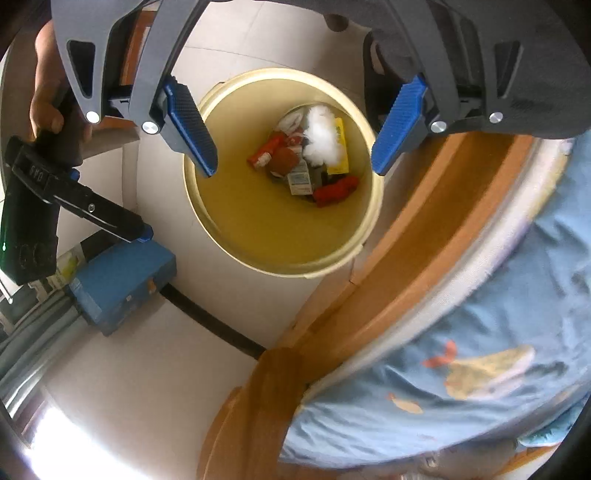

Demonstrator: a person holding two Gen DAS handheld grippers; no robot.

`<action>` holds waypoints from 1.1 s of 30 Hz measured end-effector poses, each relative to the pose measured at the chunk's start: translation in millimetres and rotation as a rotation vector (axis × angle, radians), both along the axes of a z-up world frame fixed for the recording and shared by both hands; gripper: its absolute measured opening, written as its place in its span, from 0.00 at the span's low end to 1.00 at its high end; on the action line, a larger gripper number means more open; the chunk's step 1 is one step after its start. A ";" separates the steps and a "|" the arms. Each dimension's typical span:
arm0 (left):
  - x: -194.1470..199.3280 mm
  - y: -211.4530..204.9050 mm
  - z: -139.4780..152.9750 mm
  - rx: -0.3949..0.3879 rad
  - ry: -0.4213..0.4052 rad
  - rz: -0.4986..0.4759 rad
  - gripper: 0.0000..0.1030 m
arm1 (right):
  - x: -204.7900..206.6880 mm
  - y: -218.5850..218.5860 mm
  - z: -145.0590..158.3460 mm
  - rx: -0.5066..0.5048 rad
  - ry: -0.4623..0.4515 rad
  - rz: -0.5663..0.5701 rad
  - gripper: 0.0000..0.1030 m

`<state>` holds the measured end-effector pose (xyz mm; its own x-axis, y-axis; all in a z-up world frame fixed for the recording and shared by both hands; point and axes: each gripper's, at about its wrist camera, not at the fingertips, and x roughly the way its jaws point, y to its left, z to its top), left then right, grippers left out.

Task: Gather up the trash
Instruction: 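Carry the fluffy item and rust-red sock to the yellow bin and open both tools, then move both open tools back over the bed toward the amber bottle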

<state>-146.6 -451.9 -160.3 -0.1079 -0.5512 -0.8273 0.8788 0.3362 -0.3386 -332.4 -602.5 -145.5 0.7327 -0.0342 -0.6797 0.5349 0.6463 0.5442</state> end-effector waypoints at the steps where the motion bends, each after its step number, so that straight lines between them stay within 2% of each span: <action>1: 1.1 4.7 4.6 -0.008 -0.019 0.004 0.83 | 4.1 2.5 2.7 -0.006 -0.006 0.008 0.78; 5: 8.6 22.4 22.4 -0.039 -0.085 0.031 0.84 | 27.7 12.9 12.8 -0.017 -0.014 0.056 0.83; 9: 23.4 46.3 43.4 -0.082 -0.151 0.081 0.86 | 59.5 28.4 25.5 -0.021 -0.042 0.115 0.84; 14: 52.3 85.3 63.9 -0.128 -0.223 0.189 0.91 | 101.5 54.8 43.5 -0.078 -0.067 0.204 0.86; 19: 86.2 131.6 70.7 -0.149 -0.258 0.310 0.96 | 142.4 81.0 58.2 -0.123 -0.105 0.275 0.88; 23: 112.7 168.7 76.7 -0.148 -0.306 0.404 0.96 | 175.0 100.3 68.4 -0.157 -0.117 0.315 0.88; 28: 149.8 213.1 82.6 -0.127 -0.362 0.531 0.96 | 224.1 137.8 82.7 -0.214 -0.148 0.418 0.88; 33: 184.1 252.7 93.1 -0.120 -0.394 0.643 0.96 | 272.4 173.2 91.3 -0.230 -0.187 0.524 0.88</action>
<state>37.5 -199.2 -67.2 0.5556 -0.4941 -0.6687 0.5857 0.8035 -0.1070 -60.0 -429.2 -54.2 0.7979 0.2327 -0.5560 0.0224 0.9104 0.4131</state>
